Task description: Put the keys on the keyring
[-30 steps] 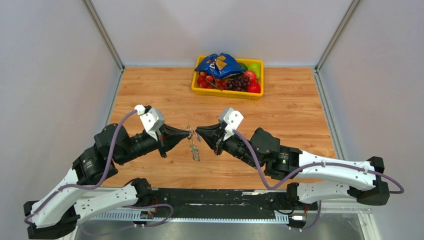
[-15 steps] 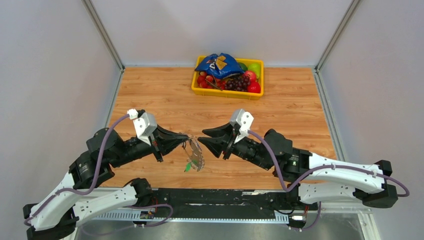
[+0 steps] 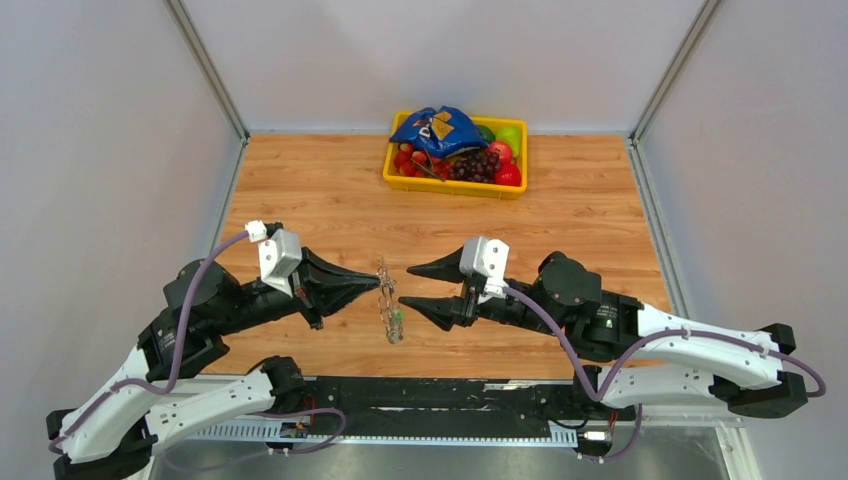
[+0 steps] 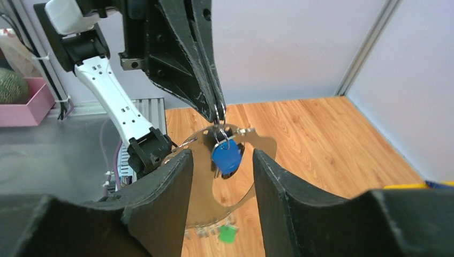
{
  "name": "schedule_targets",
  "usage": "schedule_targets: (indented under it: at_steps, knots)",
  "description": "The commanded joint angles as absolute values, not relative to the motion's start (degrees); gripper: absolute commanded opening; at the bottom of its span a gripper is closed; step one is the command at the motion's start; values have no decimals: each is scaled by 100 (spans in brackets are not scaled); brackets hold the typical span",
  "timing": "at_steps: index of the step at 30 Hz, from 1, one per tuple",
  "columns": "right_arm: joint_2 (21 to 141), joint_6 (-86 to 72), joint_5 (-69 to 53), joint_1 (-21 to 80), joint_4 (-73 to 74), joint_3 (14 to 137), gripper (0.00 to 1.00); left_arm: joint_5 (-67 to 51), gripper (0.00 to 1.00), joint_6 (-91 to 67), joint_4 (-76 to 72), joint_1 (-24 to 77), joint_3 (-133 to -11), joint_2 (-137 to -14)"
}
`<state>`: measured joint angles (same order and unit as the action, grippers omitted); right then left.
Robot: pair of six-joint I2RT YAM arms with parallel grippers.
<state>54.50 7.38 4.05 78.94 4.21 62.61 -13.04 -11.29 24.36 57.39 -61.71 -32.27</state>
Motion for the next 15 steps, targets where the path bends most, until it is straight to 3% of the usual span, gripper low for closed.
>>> schedule_targets:
  at_steps: [1,11,15]
  knots:
    - [5476,1403,-239,7881,550,6627,50,-1806,0,-1318,1813,5740,-6156,-3218]
    - [5555,1883,-654,7875,563,6795,50,-2282,0,-1446,1554,5744,-6069,-3192]
    - [5656,1808,-898,7879,563,6910,46,-2350,0,-1449,1483,5739,-6046,-3193]
